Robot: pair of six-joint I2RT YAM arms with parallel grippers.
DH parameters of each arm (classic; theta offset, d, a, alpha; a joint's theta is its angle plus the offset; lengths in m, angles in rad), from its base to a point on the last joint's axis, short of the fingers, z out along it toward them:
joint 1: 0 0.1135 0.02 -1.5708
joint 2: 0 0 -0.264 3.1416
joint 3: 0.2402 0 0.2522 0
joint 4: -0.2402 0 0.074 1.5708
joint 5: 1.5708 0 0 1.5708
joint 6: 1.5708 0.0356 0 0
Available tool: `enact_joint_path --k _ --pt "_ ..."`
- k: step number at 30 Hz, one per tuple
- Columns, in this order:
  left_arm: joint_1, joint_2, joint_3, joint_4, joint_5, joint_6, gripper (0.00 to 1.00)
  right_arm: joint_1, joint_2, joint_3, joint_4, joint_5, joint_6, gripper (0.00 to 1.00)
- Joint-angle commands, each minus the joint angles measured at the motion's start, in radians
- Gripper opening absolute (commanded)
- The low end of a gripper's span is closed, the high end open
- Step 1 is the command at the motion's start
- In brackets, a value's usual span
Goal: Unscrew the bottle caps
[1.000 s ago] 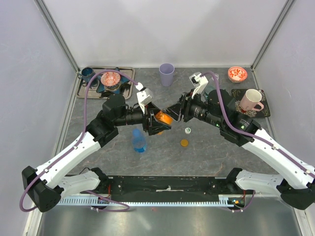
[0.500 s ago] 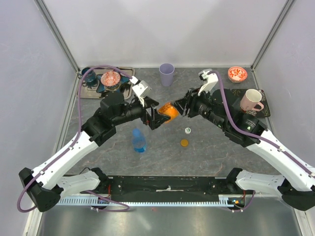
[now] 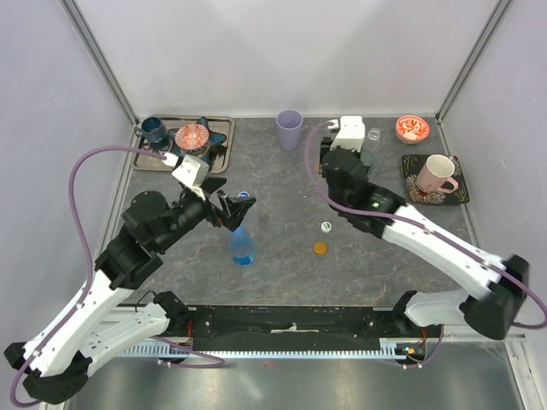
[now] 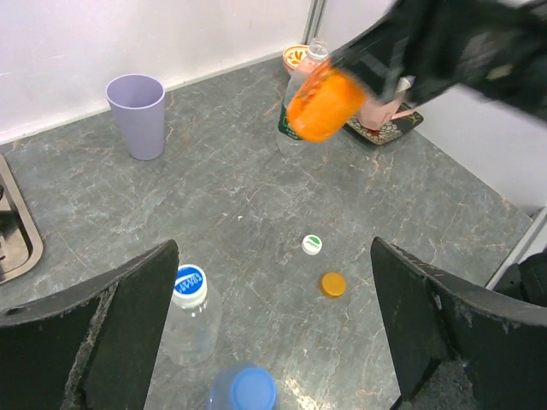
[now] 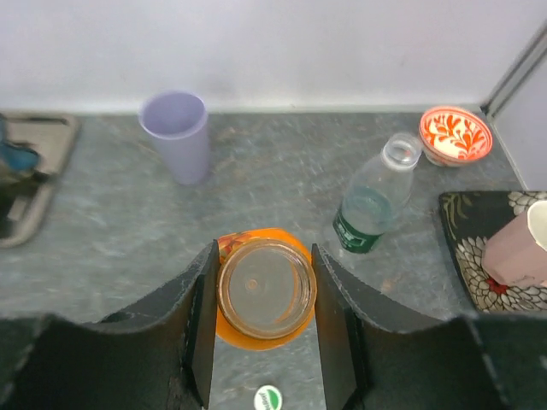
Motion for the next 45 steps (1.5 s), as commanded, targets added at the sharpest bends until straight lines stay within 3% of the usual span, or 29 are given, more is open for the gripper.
enact_joint_path --k 1,12,33,36,40,45 --pt "0.001 -0.088 -0.069 -0.003 0.029 -0.04 0.99 -0.079 0.101 -0.102 0.296 0.061 -0.093 0.0" --pt "0.001 -0.204 -0.139 -0.097 0.016 -0.055 0.99 -0.271 0.513 0.133 0.232 -0.094 0.027 0.0" --pt "0.001 -0.117 -0.149 -0.066 0.065 -0.064 0.99 -0.377 0.784 0.266 0.138 -0.195 0.102 0.0" --pt "0.001 -0.112 -0.151 -0.065 0.067 -0.069 0.99 -0.378 0.785 0.274 0.121 -0.208 0.103 0.11" --pt "0.001 -0.108 -0.151 -0.065 0.07 -0.067 0.99 -0.377 0.781 0.277 0.104 -0.214 0.109 0.36" --pt "0.001 -0.105 -0.145 -0.065 0.081 -0.067 0.99 -0.377 0.77 0.282 0.084 -0.208 0.12 0.6"
